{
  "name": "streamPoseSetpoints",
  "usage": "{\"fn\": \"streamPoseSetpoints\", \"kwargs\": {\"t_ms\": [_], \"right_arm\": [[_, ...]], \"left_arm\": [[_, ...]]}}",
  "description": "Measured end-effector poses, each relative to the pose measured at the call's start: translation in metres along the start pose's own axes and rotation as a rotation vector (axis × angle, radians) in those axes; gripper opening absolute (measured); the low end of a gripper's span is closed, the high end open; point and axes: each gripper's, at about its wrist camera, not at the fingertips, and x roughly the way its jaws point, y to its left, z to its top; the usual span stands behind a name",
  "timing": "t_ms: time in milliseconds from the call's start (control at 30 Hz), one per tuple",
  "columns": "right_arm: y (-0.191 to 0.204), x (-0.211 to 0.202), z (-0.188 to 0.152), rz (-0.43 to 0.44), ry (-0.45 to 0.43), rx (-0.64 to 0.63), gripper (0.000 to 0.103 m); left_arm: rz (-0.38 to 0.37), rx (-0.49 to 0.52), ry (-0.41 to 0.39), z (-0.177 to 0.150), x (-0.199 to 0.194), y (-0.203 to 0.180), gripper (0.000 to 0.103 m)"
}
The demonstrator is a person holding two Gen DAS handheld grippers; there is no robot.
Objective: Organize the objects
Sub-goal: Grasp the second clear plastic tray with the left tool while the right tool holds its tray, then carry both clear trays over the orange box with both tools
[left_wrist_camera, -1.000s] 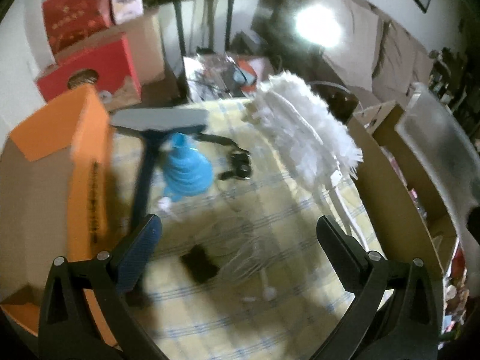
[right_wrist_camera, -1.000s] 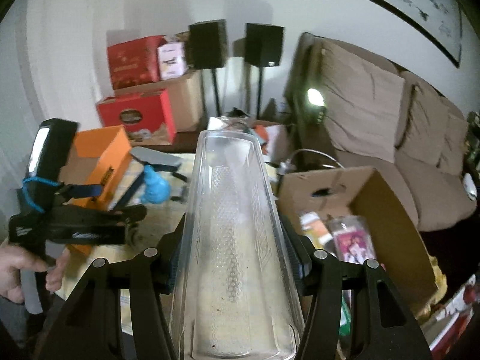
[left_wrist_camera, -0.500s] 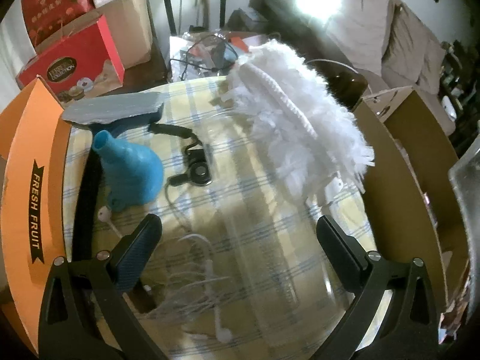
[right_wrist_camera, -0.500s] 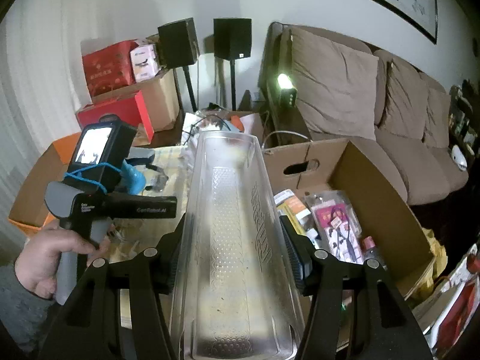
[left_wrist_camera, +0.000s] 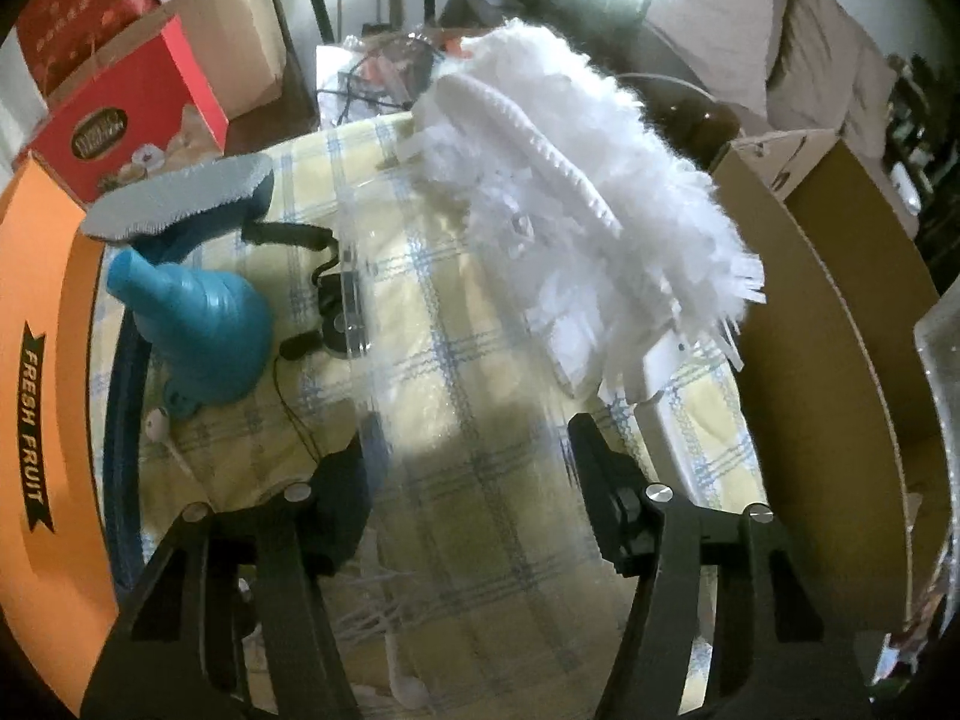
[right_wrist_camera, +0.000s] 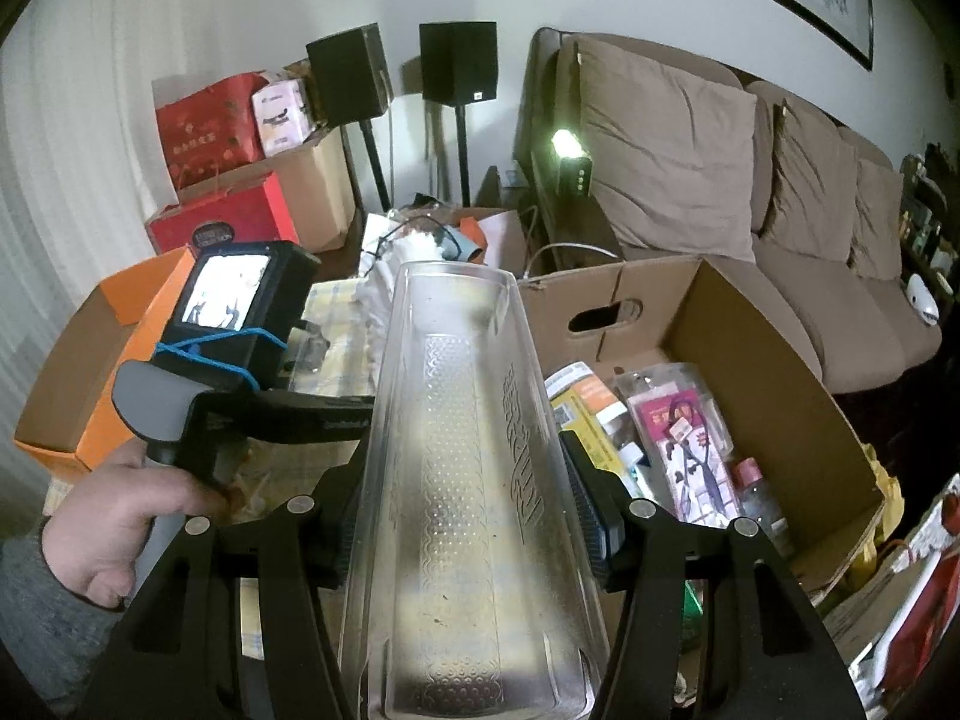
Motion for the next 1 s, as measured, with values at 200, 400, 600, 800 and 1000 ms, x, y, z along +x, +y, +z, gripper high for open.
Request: {"fn": "streamPoseSetpoints", "kwargs": {"t_ms": [200,400,600,800,1000], "right_arm": [[0.004,0.002,0.004,0.006,-0.009,-0.004,0.058],[0.015,0.004,0.013,0.002,-0.031,-0.013,0.058],[0.033,0.006,0.026,0.003,-0.06,-0.027,0.058],[0.056,0.006,0.038,0.024,-0.084,-0.046,0.058],[0.082,0.007,0.051,0.04,-0.111,-0.072,0.058]], "left_arm": [[-0.037,-0.027,-0.04,-0.003,-0.02,0.01,0.054],[-0.08,-0.042,-0.093,-0.005,-0.057,0.025,0.054],[-0.106,-0.05,-0.139,-0.01,-0.091,0.04,0.054],[-0.092,-0.057,-0.187,-0.017,-0.121,0.058,0.054],[-0.042,-0.099,-0.217,-0.018,-0.14,0.089,0.054]]}}
